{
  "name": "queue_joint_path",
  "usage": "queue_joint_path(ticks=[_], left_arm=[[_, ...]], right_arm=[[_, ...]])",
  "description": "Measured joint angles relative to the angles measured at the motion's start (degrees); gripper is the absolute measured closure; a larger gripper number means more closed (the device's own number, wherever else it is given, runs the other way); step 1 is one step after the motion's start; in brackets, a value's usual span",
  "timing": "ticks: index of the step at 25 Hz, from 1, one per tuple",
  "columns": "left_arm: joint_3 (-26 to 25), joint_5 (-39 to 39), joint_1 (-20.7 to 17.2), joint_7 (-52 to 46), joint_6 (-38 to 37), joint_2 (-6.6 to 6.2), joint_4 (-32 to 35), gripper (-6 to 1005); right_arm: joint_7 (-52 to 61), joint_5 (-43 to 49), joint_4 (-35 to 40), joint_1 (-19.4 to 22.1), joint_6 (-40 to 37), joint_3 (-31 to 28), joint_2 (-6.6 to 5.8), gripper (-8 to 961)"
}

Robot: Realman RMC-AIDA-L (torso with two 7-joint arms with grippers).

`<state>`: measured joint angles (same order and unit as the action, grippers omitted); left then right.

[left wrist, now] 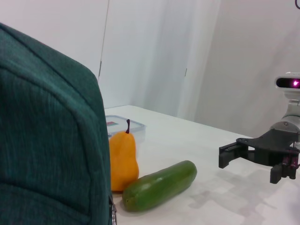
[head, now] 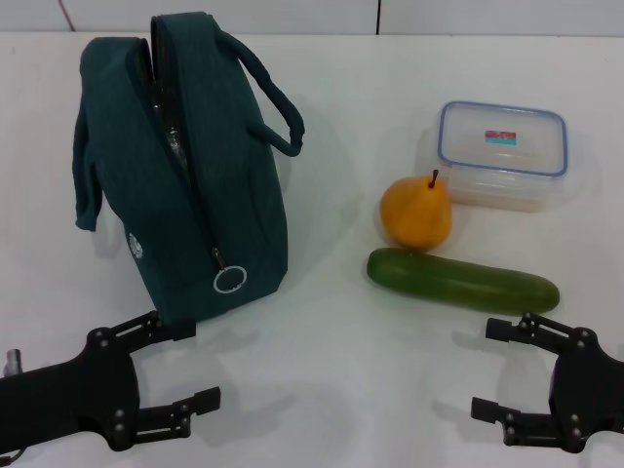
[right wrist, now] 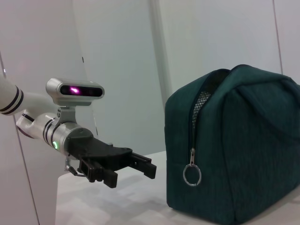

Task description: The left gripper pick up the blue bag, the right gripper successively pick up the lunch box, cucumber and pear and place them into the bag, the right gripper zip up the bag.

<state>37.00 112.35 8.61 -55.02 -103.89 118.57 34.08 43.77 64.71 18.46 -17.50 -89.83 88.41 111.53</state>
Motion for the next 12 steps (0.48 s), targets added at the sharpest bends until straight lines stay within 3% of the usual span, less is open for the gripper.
queue_joint_path(ticks=[12], left_arm=[[-0.01,-0.19,-0.33,-1.75,-1.31,-0.21,0.01,150]], right_arm=[[0.09,0.07,0.00,0.04,0.02,-0.31,0.00,83]])
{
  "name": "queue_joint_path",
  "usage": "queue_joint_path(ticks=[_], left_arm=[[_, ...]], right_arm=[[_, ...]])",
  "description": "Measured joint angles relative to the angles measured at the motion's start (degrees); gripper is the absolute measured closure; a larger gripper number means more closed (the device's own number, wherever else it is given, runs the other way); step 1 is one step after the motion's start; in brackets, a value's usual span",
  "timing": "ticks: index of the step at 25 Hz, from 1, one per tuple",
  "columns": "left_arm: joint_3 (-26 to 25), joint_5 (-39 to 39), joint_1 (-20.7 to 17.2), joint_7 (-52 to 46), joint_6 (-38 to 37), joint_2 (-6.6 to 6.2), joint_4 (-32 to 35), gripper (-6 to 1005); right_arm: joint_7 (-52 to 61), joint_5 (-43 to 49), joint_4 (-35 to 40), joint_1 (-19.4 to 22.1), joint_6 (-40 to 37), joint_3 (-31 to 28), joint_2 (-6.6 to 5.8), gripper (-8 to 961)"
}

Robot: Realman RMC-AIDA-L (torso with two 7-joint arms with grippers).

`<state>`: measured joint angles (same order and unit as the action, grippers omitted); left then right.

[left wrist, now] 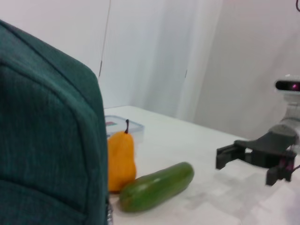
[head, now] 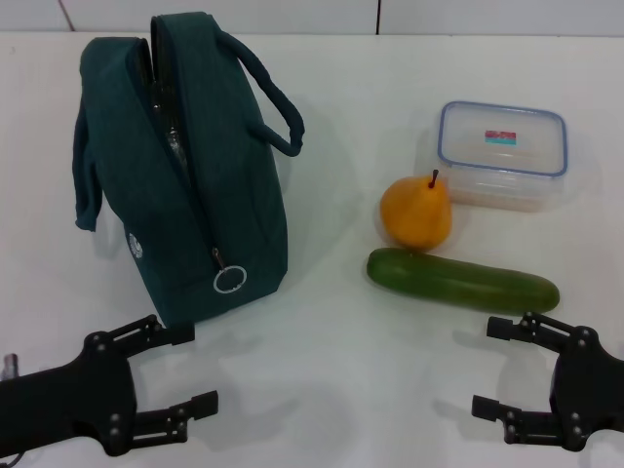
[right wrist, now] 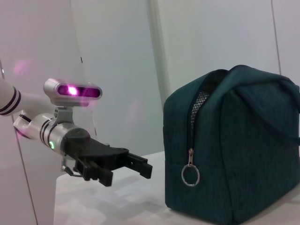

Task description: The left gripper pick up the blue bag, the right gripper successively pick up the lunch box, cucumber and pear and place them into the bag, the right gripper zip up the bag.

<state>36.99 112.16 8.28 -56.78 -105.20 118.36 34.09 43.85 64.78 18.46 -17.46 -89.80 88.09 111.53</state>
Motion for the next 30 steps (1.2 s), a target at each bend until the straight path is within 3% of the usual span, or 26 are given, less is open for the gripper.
queue_joint_path(ticks=[5,9,14,17,26,30], left_arm=[[-4.95,-1.46,0.43,-13.67,-6.10,-1.82,-0.04,154],[-10.95,-3.57,1.65,-29.89,-7.39,-4.21,0.45,157],[-13.05,-3.79,4.13,-42.64,-7.37,-7.63,1.89,205],[-13.20,-3.71,5.25,-50.21,-7.21,-8.86,6.18,206],[-15.27,-1.84,10.78,-72.46,-4.68,-11.15,19.01,208],[-14.72,7.11,15.74,-80.86,-3.25,-9.56,26.94,208]], right_arm=[[0.07,0.01,0.03,0.00,-0.05,-0.03,0.00,84],[0.14,0.01,0.08,-0.05,-0.09,-0.03,0.00,84],[0.17,0.00,0.17,-0.34,-0.11,0.06,0.03,84],[0.16,0.00,0.46,-0.40,-0.09,0.19,0.24,84],[-0.23,-0.01,0.43,-1.25,0.36,0.06,0.84,83],[-0.25,-0.01,0.44,-1.26,0.38,-0.01,0.89,83]])
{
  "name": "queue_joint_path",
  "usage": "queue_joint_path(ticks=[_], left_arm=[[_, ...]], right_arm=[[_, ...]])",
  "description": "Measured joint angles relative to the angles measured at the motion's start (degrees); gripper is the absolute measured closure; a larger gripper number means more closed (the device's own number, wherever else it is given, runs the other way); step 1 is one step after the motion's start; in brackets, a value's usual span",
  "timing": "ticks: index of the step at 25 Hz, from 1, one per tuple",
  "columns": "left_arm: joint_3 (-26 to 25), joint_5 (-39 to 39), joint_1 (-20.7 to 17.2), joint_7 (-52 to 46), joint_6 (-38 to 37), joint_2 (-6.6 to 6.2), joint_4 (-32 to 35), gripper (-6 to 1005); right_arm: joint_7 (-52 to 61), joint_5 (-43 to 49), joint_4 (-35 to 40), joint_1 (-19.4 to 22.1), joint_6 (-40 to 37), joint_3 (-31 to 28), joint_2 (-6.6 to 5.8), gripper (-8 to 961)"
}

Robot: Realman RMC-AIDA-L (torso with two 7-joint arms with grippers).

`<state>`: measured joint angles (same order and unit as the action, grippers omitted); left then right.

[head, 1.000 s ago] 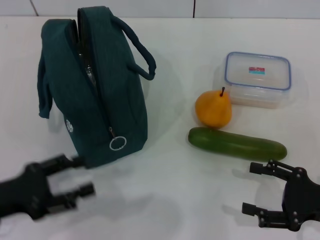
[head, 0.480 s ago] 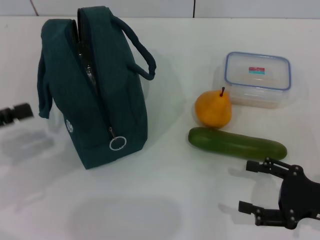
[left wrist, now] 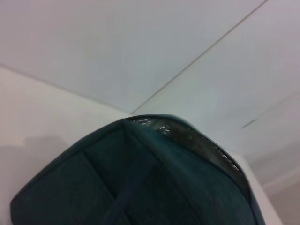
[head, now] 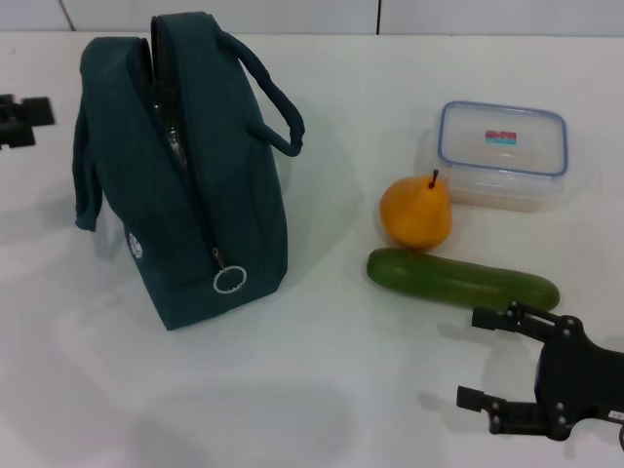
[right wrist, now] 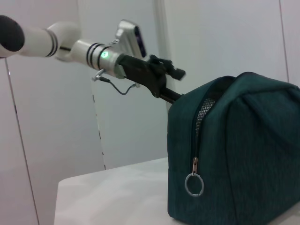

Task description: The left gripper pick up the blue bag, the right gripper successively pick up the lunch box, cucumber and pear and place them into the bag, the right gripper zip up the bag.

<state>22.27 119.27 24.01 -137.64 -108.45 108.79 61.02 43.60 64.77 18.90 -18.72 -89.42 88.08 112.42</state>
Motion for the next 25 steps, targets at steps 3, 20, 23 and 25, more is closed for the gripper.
queue_joint_path(ticks=[3,20,23,25], left_arm=[[0.31,4.73,3.34,-4.12,0.13,0.85,3.72,209],[10.16,10.09,9.69,-12.97,4.63,1.97,5.56,218],[11.14,10.36,9.99,-13.31,5.45,2.37,5.51,222],[11.57,10.39,10.24,-13.37,5.93,2.65,5.45,225]], right_arm=[[-0.01,0.00,0.12,-0.01,0.02,-0.01,-0.01,83],[-0.28,0.00,-0.25,0.26,-0.34,-0.02,-0.01,83],[-0.28,0.00,-0.27,0.24,-0.31,0.03,-0.02,84],[-0.28,0.00,-0.27,0.21,-0.24,0.02,-0.02,84]])
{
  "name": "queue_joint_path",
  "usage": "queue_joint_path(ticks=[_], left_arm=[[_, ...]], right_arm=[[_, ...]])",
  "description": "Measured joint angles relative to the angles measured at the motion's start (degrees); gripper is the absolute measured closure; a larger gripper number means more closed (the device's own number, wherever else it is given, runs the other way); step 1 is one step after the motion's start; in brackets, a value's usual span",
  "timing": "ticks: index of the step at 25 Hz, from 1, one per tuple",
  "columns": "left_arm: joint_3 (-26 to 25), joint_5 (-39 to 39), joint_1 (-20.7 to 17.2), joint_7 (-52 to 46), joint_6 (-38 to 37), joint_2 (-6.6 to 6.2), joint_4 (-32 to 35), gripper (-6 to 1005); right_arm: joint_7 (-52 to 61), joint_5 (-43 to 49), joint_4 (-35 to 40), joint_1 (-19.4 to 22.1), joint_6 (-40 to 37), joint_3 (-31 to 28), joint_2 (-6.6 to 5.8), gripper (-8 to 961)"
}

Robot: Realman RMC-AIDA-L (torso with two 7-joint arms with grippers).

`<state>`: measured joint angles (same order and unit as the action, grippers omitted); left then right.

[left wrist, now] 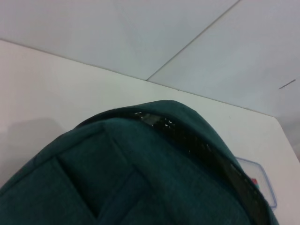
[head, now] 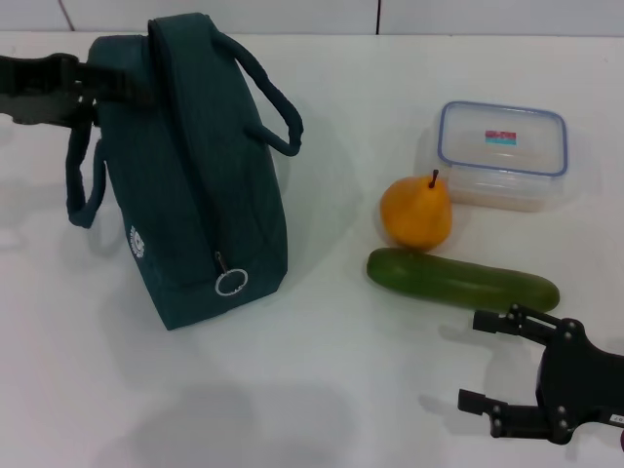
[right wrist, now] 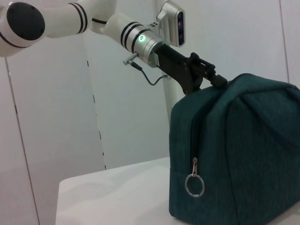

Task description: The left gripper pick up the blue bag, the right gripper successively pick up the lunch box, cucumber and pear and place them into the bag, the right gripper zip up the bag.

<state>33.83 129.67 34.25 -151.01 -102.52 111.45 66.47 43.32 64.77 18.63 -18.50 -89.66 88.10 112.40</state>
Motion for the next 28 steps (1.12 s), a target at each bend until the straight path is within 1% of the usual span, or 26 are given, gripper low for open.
queue_joint_path(ticks=[4,9,15,20,23,26,28], left_arm=[[0.57,0.05,0.07,0.12,1.41,0.40,-0.09,231],[1.74,0.06,-0.05,2.05,1.76,0.55,-0.13,238],[2.96,0.00,0.14,2.81,1.85,0.75,-0.53,448],[3.05,-1.03,0.25,2.76,1.91,0.68,-0.77,695],[3.10,-1.16,0.27,2.57,1.91,0.65,-0.66,895],[3.09,-1.30,0.28,2.33,1.86,0.67,-0.56,925],[3.10,-2.35,0.29,1.83,1.54,0.69,-0.39,945]], right_arm=[[0.00,0.00,0.00,-0.02,0.02,-0.05,0.00,83],[0.00,0.00,0.00,0.00,0.01,-0.04,0.00,83],[0.00,0.00,0.00,0.04,-0.12,-0.03,0.03,84],[0.00,0.00,0.00,0.08,-0.15,-0.03,0.09,84],[0.00,0.00,0.00,0.21,-0.16,-0.03,0.18,84],[0.01,-0.14,0.00,0.45,-0.41,-0.25,0.32,83],[0.26,-0.38,-0.01,0.84,-1.41,-1.63,0.55,83]])
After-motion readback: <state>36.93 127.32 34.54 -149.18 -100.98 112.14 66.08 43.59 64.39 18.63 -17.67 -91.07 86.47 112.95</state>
